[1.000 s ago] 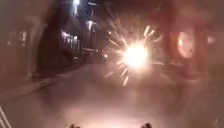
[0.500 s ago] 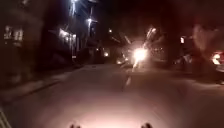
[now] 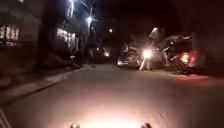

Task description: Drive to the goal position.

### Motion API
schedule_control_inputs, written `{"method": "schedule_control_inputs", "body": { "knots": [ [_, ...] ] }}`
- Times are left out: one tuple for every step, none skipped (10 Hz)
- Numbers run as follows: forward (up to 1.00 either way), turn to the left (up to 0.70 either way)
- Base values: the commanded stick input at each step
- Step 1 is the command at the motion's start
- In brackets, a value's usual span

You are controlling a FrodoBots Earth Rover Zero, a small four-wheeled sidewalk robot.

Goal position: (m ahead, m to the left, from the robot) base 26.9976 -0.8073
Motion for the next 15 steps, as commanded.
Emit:
{"method": "schedule_control_inputs", "body": {
  "knots": [
    [0.70, 0.00],
    [0.70, 0.00],
    [0.70, 0.00],
    [0.70, 0.00],
    [0.70, 0.00],
    [0.70, 0.00],
    [0.70, 0.00],
    [0.70, 0.00],
    [0.70, 0.00],
    [0.70, 0.00],
    [0.70, 0.00],
    [0.70, 0.00],
    [0.70, -0.29],
    [0.70, -0.35],
    [0.70, -0.35]
  ]
}}
